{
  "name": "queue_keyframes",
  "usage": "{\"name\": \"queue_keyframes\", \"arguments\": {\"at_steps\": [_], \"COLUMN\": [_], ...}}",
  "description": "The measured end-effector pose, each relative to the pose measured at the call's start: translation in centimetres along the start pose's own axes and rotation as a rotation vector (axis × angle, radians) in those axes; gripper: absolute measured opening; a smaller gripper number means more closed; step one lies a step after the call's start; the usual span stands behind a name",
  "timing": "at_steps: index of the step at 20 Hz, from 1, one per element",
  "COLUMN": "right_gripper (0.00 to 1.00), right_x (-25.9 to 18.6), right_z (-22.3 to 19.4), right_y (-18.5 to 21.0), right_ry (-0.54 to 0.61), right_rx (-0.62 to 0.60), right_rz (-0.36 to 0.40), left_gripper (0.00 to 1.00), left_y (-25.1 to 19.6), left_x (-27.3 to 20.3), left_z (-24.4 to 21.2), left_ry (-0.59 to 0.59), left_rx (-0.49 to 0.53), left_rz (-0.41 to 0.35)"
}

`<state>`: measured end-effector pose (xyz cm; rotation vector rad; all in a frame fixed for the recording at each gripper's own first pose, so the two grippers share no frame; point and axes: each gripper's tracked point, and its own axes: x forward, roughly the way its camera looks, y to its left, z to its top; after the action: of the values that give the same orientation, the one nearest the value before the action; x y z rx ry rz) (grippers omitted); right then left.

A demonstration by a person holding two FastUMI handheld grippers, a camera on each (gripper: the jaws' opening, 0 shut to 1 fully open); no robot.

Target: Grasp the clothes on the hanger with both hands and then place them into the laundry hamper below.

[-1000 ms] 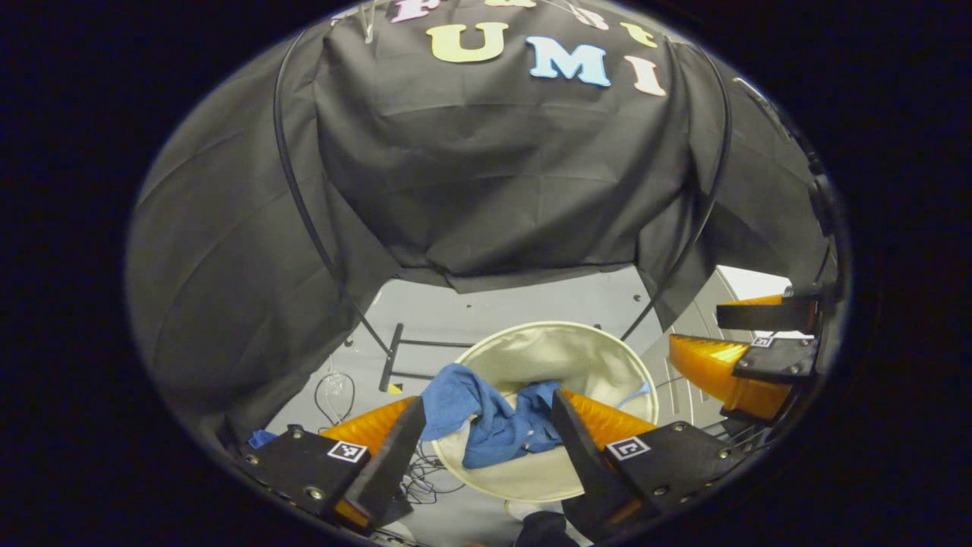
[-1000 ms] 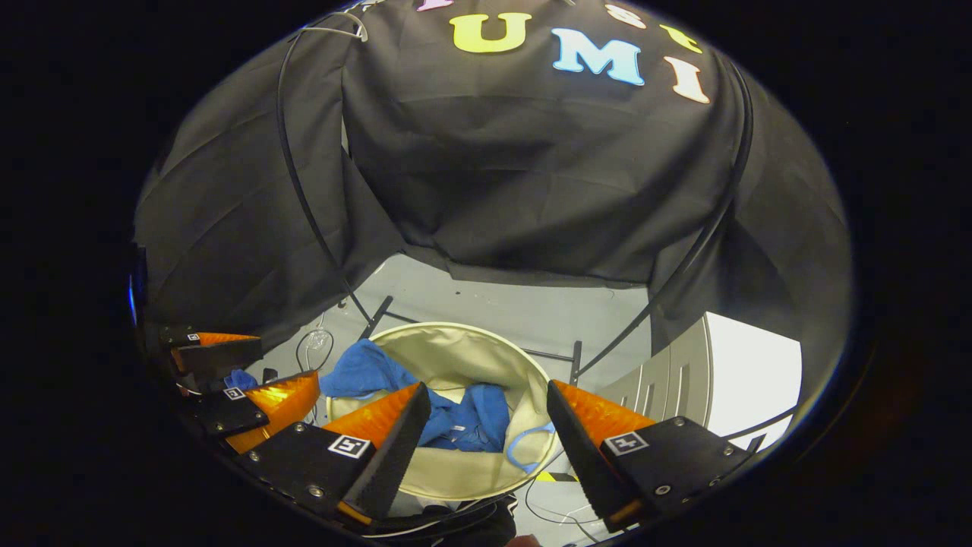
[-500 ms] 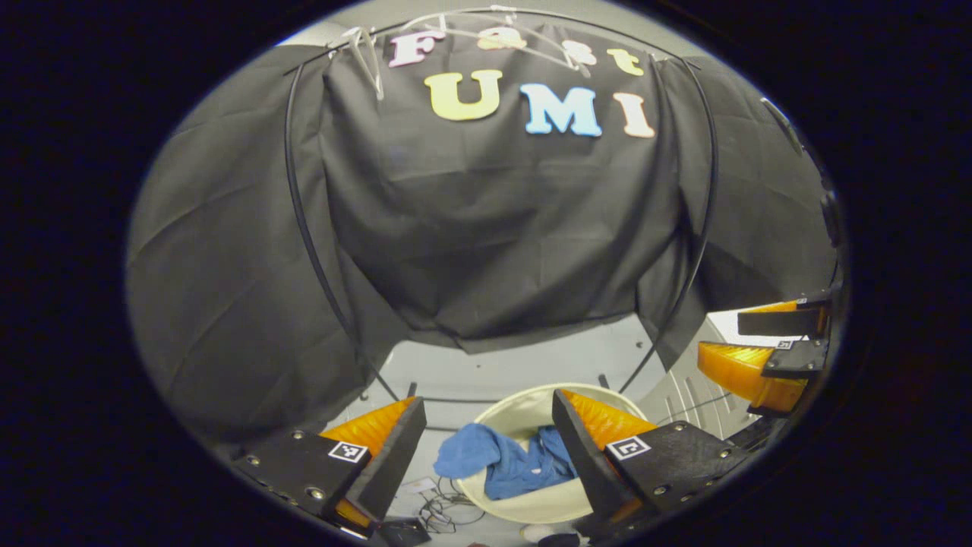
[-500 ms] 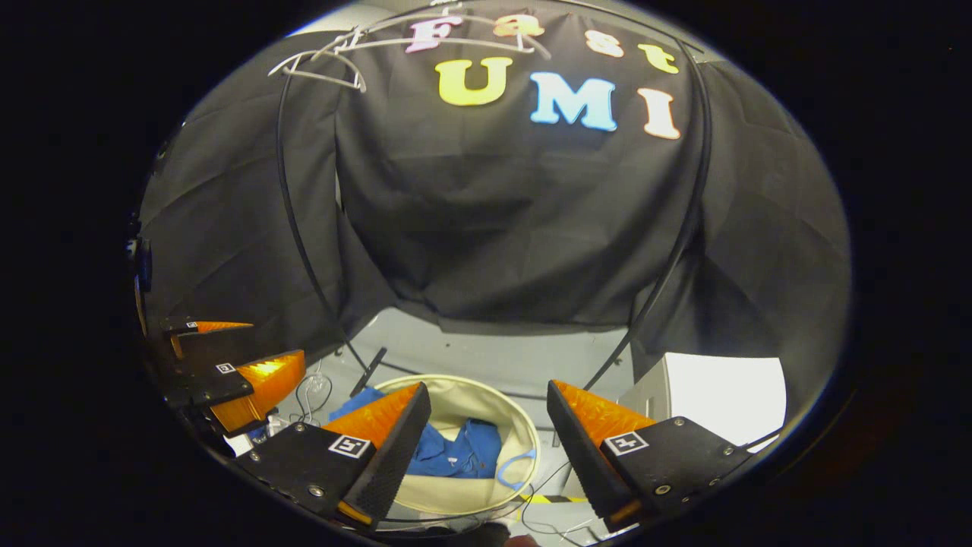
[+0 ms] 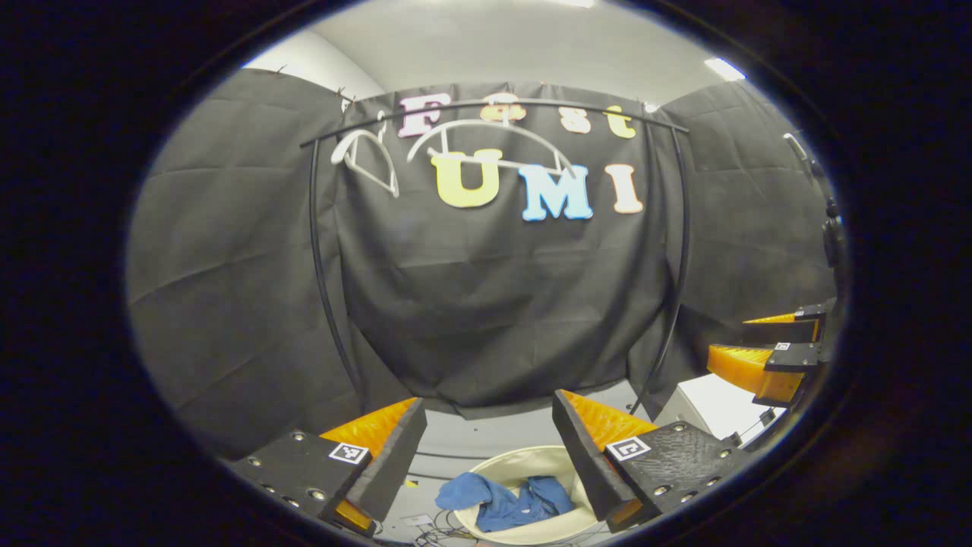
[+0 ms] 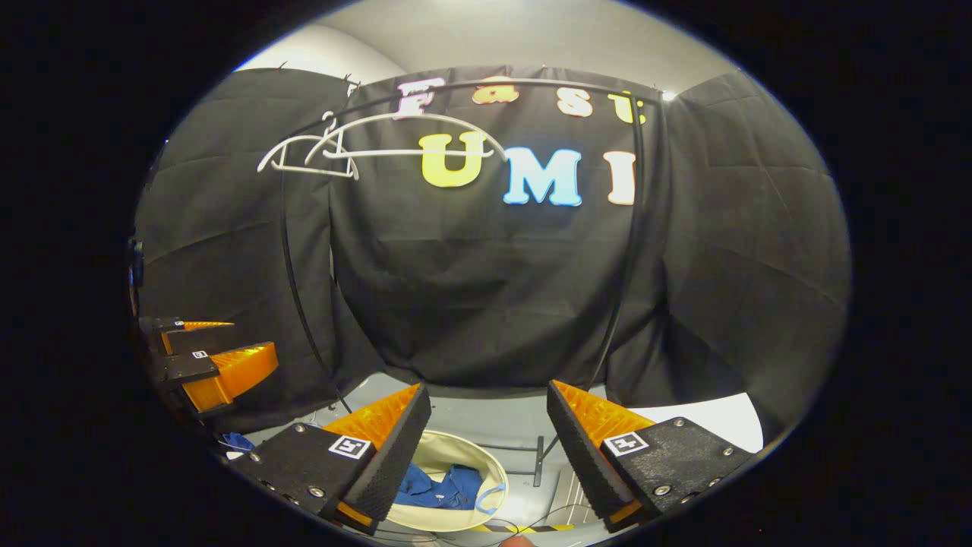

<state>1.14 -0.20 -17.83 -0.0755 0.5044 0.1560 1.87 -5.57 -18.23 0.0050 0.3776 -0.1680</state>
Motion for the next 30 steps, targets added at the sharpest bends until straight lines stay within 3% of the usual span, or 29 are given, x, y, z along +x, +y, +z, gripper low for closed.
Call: {"name": "queue_keyframes", "arguments": {"at_steps": [6, 10, 16, 30], "right_gripper": [0.94, 0.95, 0.95, 0.94], "right_x": [-6.5, -10.3, -13.9, -14.1], "right_z": [4.0, 5.2, 4.8, 4.9], "right_y": [-3.0, -4.1, -4.6, -4.9], "right_ry": [-0.143, -0.22, -0.275, -0.281], "right_rx": [0.007, 0.013, 0.034, 0.035], "right_rz": [-0.033, -0.053, -0.084, -0.095], "left_gripper": [0.98, 0.98, 0.98, 0.98], "left_y": [-2.4, -2.5, -2.9, -3.5], "left_x": [-8.0, -11.6, -13.1, -13.5], "left_z": [6.1, 9.0, 9.8, 10.3], "left_ry": [-0.135, -0.231, -0.286, -0.313], "left_rx": [-0.008, 0.041, 0.015, 0.027], "left_rz": [-0.003, 0.028, 0.033, 0.041]}}
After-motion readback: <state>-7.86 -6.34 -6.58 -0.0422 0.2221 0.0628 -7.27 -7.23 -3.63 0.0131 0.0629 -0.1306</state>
